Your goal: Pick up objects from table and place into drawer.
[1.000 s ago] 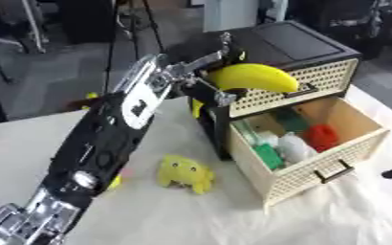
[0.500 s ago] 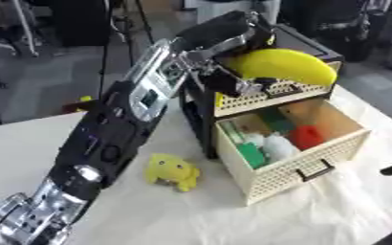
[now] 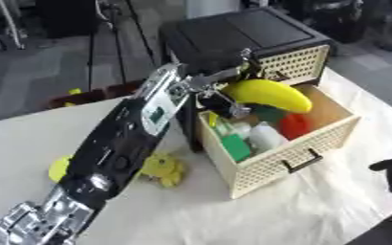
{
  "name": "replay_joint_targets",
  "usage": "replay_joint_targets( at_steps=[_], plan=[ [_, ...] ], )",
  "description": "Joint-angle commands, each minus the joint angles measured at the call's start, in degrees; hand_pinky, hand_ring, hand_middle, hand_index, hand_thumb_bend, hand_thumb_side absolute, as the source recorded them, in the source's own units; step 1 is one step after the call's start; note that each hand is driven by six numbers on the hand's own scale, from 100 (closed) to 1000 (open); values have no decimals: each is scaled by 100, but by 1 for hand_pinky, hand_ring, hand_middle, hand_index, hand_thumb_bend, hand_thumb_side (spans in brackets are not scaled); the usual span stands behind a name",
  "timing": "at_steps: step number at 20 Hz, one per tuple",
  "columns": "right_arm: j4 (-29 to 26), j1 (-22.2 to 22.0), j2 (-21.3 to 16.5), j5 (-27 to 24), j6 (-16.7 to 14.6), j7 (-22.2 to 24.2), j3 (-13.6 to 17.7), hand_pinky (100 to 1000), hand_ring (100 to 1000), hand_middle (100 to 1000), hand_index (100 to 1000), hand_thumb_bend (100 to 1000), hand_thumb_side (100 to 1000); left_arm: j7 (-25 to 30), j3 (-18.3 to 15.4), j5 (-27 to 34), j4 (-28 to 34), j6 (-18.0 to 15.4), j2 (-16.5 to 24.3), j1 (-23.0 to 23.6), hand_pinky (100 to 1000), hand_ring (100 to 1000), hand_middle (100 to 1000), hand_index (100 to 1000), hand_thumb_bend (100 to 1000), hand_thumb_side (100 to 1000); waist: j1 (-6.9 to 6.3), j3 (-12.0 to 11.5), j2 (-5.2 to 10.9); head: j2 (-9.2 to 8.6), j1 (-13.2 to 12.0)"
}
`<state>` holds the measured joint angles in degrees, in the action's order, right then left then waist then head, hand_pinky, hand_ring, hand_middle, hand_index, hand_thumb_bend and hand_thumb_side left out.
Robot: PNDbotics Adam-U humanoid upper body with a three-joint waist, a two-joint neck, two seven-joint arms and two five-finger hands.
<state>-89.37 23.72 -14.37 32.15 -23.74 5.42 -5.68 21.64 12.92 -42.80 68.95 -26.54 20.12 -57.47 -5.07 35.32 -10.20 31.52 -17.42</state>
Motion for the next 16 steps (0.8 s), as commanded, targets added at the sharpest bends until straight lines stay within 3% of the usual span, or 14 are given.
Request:
replay_joint_targets(
  at_steps=[1,5,6,10,13,16],
  plan=[
    [-148,97,-44,-61,-6,37,12,171,237,323,672,100,1000,-270,-123,-207,-50,-82,38,-106,478,497,471,677,532,287,30,17,51,-77,2],
    [-154,106,-39,-68,-16,77,10,171,237,323,672,100,1000,-866,-148,-301,-31,-171,38,-99,569,592,576,746,950,481,29,20,41,-98,2],
    [-154,107,-39,-69,-18,84,10,171,237,323,672,100,1000,-1013,-143,-313,-11,-197,44,-96,581,604,590,750,1000,503,33,16,43,-100,1],
    [-142,104,-38,-76,-22,106,6,172,238,324,673,100,1000,-1465,-116,-270,83,-298,72,-77,607,628,625,763,1000,556,63,-24,69,-118,2],
    [-129,92,-51,-93,-29,121,-6,173,238,323,671,100,1000,-1655,-84,7,276,-349,134,-66,601,616,602,753,1000,558,118,-111,112,-109,18],
    [-135,45,-95,-114,-50,131,-18,173,238,322,666,100,1000,-1565,-8,558,724,-320,345,-16,596,604,582,747,900,583,215,-263,191,-59,101]
  ],
)
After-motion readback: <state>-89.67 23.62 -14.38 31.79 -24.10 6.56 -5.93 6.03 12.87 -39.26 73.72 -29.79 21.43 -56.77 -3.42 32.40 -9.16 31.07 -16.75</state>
